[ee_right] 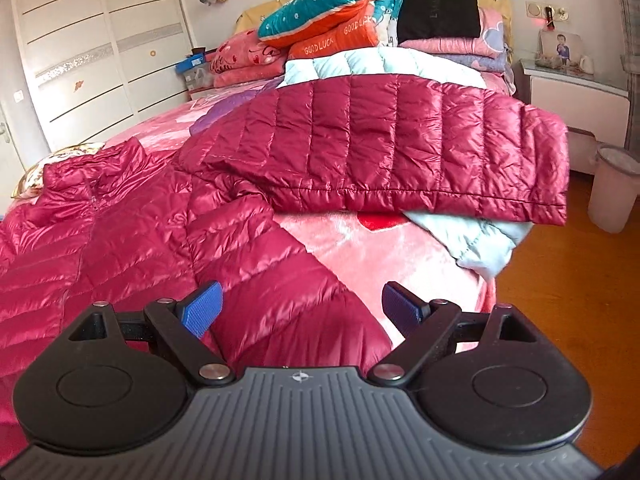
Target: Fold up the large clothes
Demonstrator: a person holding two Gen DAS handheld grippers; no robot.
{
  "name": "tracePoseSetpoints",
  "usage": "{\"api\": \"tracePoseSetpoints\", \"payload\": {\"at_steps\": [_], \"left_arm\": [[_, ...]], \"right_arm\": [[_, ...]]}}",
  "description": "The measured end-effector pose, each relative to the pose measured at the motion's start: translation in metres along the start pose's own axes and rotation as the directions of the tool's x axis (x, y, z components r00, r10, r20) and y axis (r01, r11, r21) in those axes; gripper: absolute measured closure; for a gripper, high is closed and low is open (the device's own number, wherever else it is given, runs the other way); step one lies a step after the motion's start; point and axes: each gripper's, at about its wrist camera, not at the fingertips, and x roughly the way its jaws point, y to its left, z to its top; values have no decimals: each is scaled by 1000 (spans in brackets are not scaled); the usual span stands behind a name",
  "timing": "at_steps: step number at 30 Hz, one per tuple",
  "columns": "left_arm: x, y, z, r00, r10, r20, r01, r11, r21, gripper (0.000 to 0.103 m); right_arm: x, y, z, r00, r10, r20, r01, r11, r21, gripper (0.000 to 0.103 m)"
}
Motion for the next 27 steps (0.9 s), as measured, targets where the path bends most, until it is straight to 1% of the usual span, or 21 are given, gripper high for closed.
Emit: {"api": "tracePoseSetpoints", "payload": {"at_steps": [4,8,11,14,17,20,23,27], "left_arm": [[-11,-2,2,999,-27,29,27,1000,-11,34],[-26,-13,11,996,-64,69,64,998,2,34],[-36,-28,22,990,-99,102,96,995,30,33],[-47,-51,37,979,-147,139,139,988,69,31],[-59,-83,54,960,-210,183,188,974,127,27],[-68,-121,72,936,-278,217,238,952,194,26],[-71,-159,88,909,-345,232,290,926,240,26],[-68,-213,108,876,-416,242,344,893,289,25]], "right_arm": [[-23,3,-6,1000,-3,12,3,1000,-13,0],[-42,1,-4,999,-12,44,12,1000,-3,0],[-53,-5,5,997,-26,76,23,999,38,0],[-63,-22,12,995,-48,92,36,992,121,0],[-73,-46,17,992,-65,109,37,971,237,0],[-79,-73,20,988,-92,128,44,942,333,0],[-85,-102,17,983,-114,141,44,906,422,0],[-84,-135,11,981,-115,155,20,857,515,0]]}}
